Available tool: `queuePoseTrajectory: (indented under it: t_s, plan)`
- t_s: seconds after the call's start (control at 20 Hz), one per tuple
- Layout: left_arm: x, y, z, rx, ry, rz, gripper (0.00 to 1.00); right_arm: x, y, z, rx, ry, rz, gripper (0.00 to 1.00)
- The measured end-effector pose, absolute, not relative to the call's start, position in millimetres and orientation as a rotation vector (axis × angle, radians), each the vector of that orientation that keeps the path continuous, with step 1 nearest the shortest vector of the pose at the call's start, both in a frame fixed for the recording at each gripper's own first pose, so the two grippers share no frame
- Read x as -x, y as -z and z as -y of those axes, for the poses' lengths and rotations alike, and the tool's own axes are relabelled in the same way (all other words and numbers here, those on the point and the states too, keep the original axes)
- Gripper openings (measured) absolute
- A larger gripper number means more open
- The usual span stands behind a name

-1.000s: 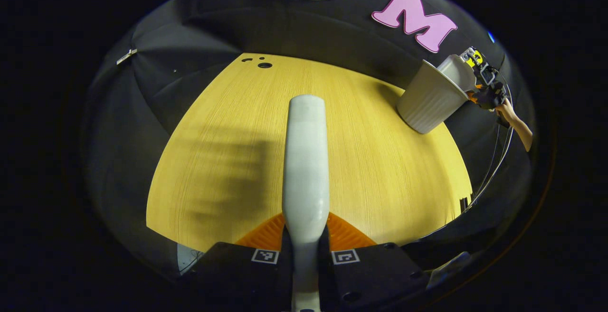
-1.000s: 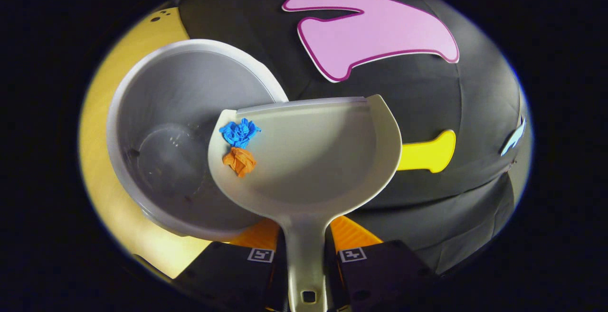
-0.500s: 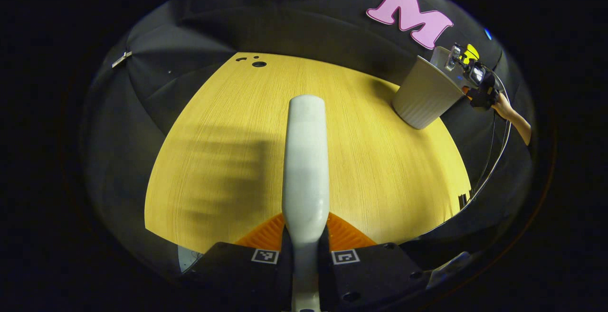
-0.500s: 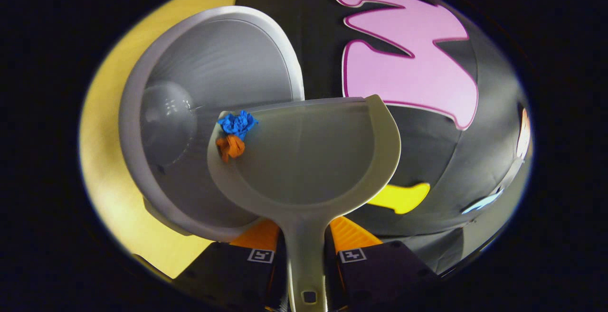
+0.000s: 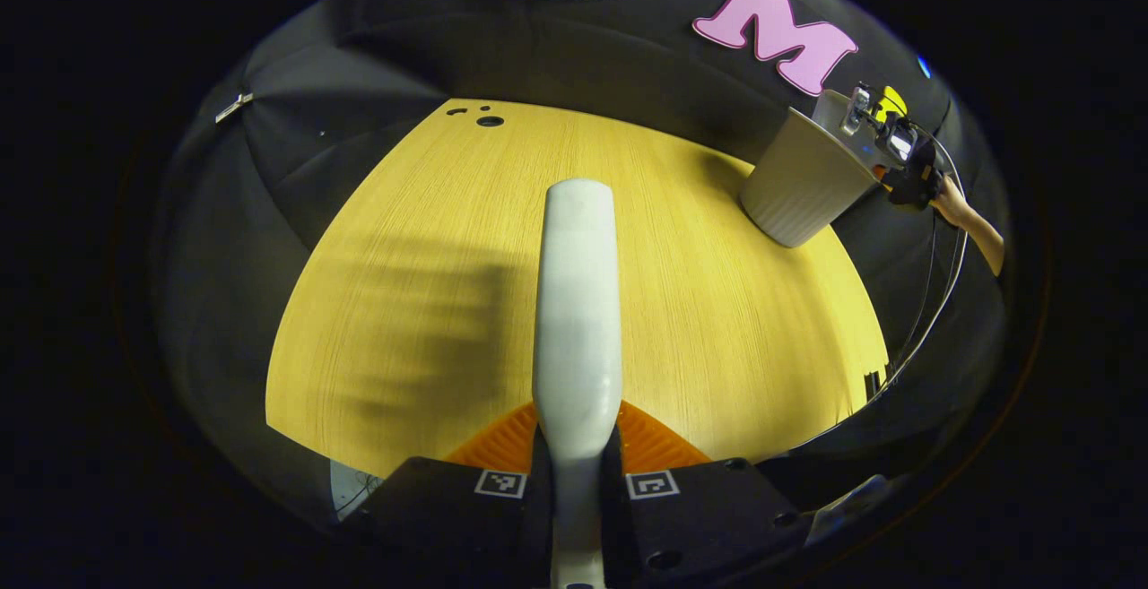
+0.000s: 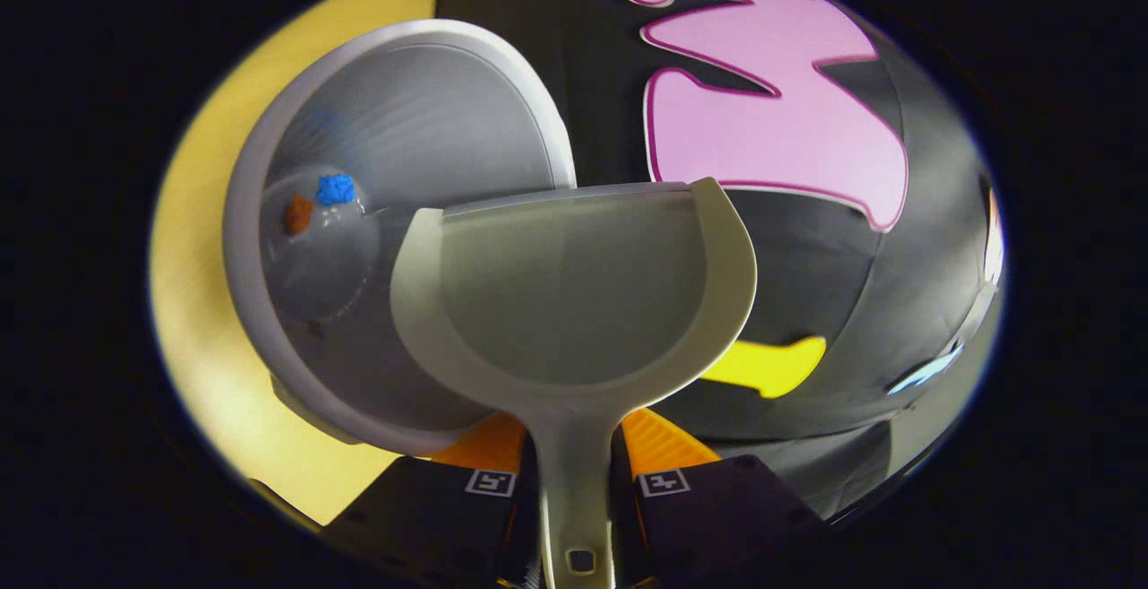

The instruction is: Pick up the small broom and dustpan from the desktop, sweep the trash into the dustpan with the broom, and then empty the trash into the garbage bin.

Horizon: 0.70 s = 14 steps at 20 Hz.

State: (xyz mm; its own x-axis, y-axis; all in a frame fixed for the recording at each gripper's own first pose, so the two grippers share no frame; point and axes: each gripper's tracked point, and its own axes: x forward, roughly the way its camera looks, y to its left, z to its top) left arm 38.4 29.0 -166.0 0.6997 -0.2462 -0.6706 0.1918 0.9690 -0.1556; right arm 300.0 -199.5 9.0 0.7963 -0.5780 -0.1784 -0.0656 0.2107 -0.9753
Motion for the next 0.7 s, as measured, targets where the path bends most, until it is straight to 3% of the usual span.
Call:
queuePoseTrajectory:
  t_s: [0.25,0.5,0.7]
  plan:
    - [-39.8,153.6,-22.5,0.123,0.233,-0.725,0.26,-296.0,-4.0,199.1,0.941,0.379,-0.626,0.35]
    - [-38.0,135.2,-8.3,0.124,0.256,-0.683,0.26,-302.8,-9.4,187.5,0.566,0.346,-0.521,0.35]
    - [-34.9,128.5,-0.6,0.069,0.276,-0.667,0.26,-308.9,-17.3,176.0,0.460,0.323,-0.435,0.35]
